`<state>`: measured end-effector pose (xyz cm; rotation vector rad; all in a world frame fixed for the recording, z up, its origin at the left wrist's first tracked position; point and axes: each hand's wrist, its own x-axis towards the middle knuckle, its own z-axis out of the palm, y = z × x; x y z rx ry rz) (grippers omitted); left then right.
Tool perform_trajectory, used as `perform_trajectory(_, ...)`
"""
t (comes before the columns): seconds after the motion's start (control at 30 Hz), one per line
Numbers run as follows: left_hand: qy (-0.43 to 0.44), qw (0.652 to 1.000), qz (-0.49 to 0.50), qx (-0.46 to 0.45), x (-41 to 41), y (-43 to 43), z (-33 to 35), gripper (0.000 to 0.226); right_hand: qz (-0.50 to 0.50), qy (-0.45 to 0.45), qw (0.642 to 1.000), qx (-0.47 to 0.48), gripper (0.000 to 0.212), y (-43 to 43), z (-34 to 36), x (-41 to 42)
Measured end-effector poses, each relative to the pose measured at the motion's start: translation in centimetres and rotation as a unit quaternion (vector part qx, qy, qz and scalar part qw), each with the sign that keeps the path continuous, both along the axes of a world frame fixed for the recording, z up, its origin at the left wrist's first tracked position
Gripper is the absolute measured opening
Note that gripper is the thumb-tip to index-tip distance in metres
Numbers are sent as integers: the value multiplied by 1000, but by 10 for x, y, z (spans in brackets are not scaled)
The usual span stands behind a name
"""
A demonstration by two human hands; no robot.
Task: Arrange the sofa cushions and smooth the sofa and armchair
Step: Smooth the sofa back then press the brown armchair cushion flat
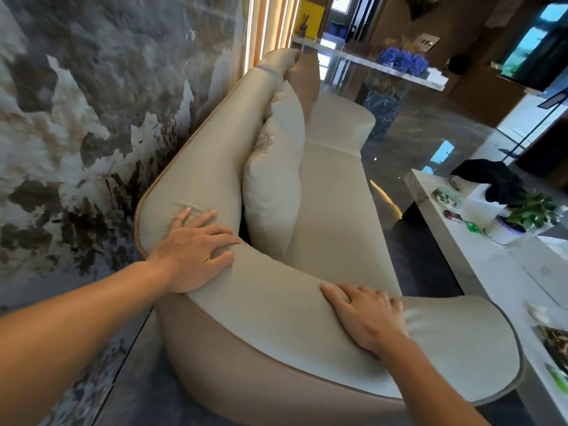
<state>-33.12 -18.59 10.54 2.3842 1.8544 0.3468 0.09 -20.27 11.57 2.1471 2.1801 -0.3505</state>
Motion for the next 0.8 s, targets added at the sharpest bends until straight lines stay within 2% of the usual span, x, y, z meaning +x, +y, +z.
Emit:
perform_trajectory(0.37,48,998,32,-6,-4,3,-1,57,-1,-26,1000,3,83,10,-7,-10)
perform_trajectory(0.53,76,996,47,-13,-2,8,-4,55,7,23,999,-38,80,34,-13,-10)
perform_trajectory(0.6,79,996,46,-15,-2,8,-3,55,7,17,999,-42,79,39,-14,-11)
perform_trajectory(0.67,95,993,45,-55,1,7,5,55,6,-15,999,-47,79,36,-8,-14)
perform_trajectory(0.73,120,979,54,-158,12,6,24,53,-16,-65,994,-86,73,27,3,-21)
perform_trajectory(0.8,161,951,73,-255,30,9,50,52,-44,-76,987,-134,66,15,15,-29)
